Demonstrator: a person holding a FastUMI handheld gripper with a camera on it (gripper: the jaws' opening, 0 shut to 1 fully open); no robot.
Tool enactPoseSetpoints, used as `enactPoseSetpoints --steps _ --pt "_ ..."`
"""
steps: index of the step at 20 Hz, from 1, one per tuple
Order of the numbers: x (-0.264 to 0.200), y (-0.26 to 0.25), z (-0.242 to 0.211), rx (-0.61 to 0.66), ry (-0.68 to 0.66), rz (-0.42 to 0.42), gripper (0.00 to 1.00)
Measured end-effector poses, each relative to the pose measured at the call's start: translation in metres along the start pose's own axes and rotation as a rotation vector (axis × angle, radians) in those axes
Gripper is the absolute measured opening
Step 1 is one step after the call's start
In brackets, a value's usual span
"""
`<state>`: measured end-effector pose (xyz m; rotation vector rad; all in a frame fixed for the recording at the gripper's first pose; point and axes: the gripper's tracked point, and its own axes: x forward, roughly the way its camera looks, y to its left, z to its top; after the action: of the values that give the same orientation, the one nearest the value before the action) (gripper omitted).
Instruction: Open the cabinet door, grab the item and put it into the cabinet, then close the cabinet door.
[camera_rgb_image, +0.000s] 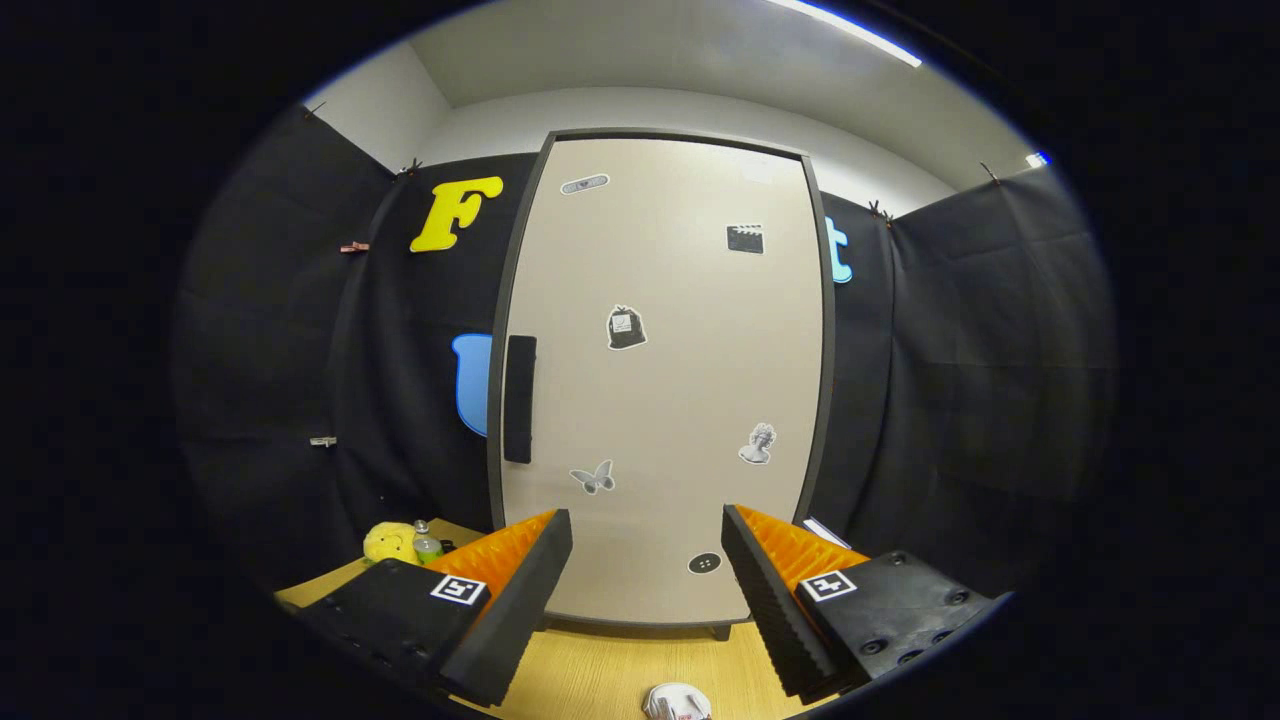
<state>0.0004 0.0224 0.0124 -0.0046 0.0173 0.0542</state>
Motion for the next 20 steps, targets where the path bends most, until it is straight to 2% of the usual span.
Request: enactPoseSetpoints --steps 6,14,20 --pt "0.017 0.015 0.016 0.046 -0.010 0.026 0.98" --pt "0.079 0.033 0.057 0.004 -0.059 0.021 0.98" --pt "0.116 0.080 0.058 0.009 -0.029 0.068 0.98"
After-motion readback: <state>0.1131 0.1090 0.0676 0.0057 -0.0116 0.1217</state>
